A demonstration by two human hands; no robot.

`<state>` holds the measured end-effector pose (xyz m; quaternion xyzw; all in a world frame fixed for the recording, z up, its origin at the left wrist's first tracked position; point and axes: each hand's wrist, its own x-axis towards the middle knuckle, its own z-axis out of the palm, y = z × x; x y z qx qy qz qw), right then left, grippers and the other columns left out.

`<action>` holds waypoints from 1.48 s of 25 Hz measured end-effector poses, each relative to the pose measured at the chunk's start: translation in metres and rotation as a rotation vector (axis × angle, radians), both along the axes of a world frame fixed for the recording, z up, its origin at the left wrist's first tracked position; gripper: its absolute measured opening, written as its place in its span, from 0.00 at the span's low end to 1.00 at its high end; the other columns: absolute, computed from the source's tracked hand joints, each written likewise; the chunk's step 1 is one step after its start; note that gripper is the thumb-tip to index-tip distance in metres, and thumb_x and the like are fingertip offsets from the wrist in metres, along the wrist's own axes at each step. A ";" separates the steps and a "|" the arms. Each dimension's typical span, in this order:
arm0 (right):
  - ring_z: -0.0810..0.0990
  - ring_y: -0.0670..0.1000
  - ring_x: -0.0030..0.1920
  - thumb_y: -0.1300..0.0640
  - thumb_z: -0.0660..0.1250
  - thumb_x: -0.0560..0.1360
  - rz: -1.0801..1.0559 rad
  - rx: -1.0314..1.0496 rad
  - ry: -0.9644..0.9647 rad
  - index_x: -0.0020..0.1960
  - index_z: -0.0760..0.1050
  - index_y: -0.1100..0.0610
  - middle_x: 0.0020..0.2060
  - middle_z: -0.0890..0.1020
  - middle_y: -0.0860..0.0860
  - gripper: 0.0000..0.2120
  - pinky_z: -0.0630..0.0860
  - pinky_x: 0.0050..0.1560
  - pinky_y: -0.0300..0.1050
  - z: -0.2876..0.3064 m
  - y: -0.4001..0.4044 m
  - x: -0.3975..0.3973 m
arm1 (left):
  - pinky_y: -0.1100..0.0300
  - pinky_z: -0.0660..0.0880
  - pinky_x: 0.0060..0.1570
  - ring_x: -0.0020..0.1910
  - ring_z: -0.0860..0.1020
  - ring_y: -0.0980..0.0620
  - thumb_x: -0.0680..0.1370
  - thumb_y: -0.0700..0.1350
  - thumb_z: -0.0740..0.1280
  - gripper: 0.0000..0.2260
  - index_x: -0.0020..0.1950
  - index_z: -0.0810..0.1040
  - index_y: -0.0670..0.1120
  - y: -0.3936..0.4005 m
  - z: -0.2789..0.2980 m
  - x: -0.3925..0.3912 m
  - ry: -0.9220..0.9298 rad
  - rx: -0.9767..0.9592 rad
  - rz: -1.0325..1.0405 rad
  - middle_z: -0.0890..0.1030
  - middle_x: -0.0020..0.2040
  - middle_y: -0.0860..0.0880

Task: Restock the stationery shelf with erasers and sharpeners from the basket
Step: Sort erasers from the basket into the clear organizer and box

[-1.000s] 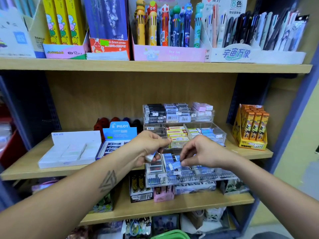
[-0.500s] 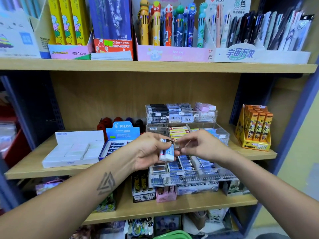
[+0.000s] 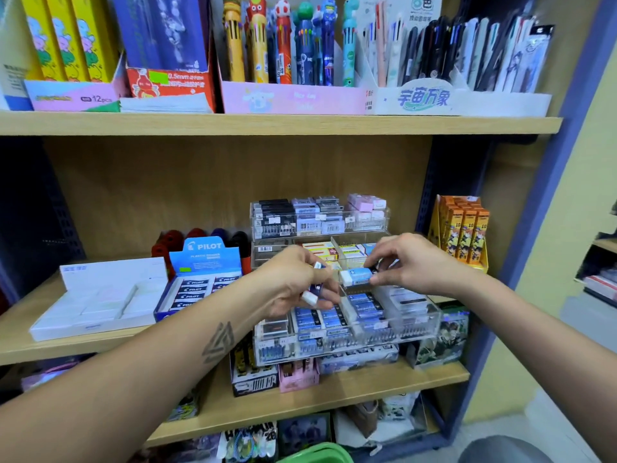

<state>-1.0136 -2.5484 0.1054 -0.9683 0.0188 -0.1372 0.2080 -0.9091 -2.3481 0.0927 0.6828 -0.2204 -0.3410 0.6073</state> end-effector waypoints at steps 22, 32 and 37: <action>0.80 0.40 0.40 0.55 0.74 0.73 0.012 -0.095 0.005 0.53 0.84 0.50 0.43 0.84 0.44 0.08 0.74 0.41 0.32 0.000 0.041 0.015 | 0.46 0.82 0.42 0.46 0.83 0.37 0.78 0.29 0.66 0.14 0.63 0.75 0.39 0.025 -0.005 0.003 0.048 -0.068 -0.027 0.82 0.44 0.43; 0.78 0.47 0.43 0.46 0.75 0.71 0.292 -0.296 -0.076 0.50 0.82 0.49 0.41 0.82 0.45 0.11 0.75 0.46 0.45 0.001 0.147 0.095 | 0.56 0.79 0.38 0.37 0.80 0.44 0.73 0.23 0.65 0.19 0.62 0.72 0.35 0.124 0.005 0.051 -0.096 -0.029 0.131 0.79 0.39 0.40; 0.81 0.58 0.49 0.54 0.73 0.73 0.119 -0.477 -0.049 0.46 0.78 0.52 0.45 0.82 0.55 0.05 0.76 0.46 0.48 0.005 0.180 0.139 | 0.57 0.75 0.56 0.53 0.80 0.47 0.79 0.37 0.65 0.12 0.61 0.80 0.43 0.167 -0.015 0.103 -0.883 0.495 0.248 0.83 0.57 0.44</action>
